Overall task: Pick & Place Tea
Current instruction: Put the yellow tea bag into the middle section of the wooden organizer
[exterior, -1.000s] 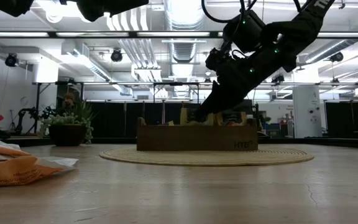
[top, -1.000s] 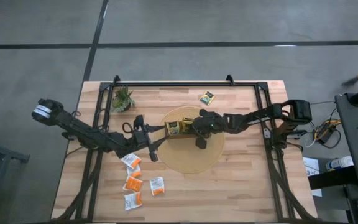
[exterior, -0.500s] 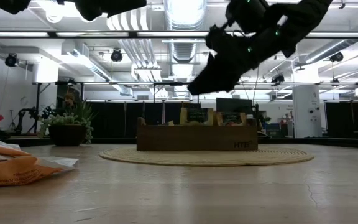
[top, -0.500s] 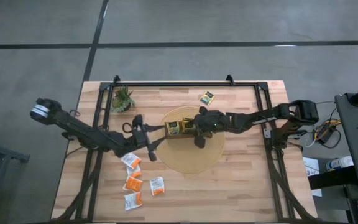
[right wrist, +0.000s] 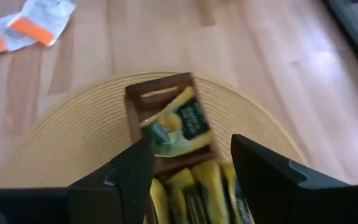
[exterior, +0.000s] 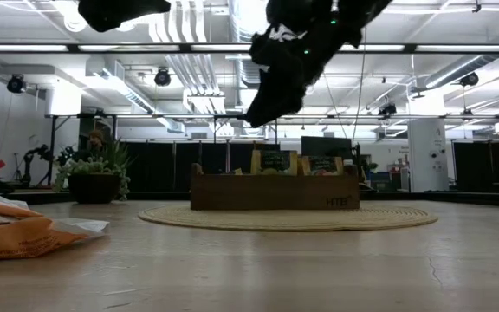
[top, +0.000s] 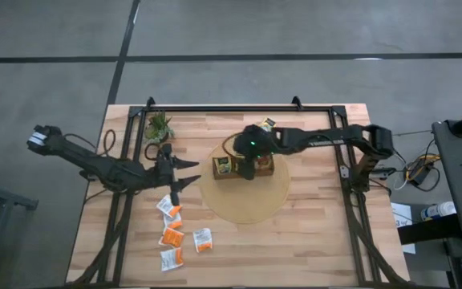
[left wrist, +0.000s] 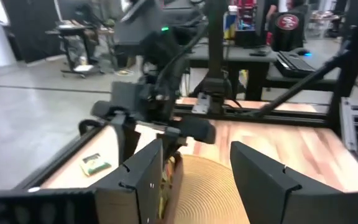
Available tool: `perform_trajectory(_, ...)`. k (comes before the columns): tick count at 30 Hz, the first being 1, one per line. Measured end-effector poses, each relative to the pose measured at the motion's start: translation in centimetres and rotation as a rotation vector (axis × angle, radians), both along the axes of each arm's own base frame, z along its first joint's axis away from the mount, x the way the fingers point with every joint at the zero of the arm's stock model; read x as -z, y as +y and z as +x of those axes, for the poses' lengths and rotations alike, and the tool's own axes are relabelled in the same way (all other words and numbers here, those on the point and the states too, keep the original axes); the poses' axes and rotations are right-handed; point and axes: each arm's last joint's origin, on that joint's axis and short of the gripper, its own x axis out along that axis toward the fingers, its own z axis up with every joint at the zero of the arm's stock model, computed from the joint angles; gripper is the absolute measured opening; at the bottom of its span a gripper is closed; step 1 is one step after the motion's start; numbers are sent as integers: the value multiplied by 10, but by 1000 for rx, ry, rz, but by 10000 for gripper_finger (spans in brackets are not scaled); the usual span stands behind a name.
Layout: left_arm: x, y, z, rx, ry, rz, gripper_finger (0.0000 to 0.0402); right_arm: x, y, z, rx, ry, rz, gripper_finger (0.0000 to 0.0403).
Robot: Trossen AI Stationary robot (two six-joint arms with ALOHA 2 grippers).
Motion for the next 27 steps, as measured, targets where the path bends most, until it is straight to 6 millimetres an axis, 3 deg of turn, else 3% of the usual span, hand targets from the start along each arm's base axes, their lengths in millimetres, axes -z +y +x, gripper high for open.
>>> perform_trajectory(6, 1, 5, -13, 17, 15, -31, 183, 10, -18, 32, -71, 73, 89, 199)
perform_trajectory(14, 3, 6, -18, 19, 8, -29, 183, 28, -36, 60, -75, 194, 105, 187)
perform_trajectory(27, 3, 6, -18, 19, 7, -26, 183, 39, -44, 63, -51, 258, 130, 179)
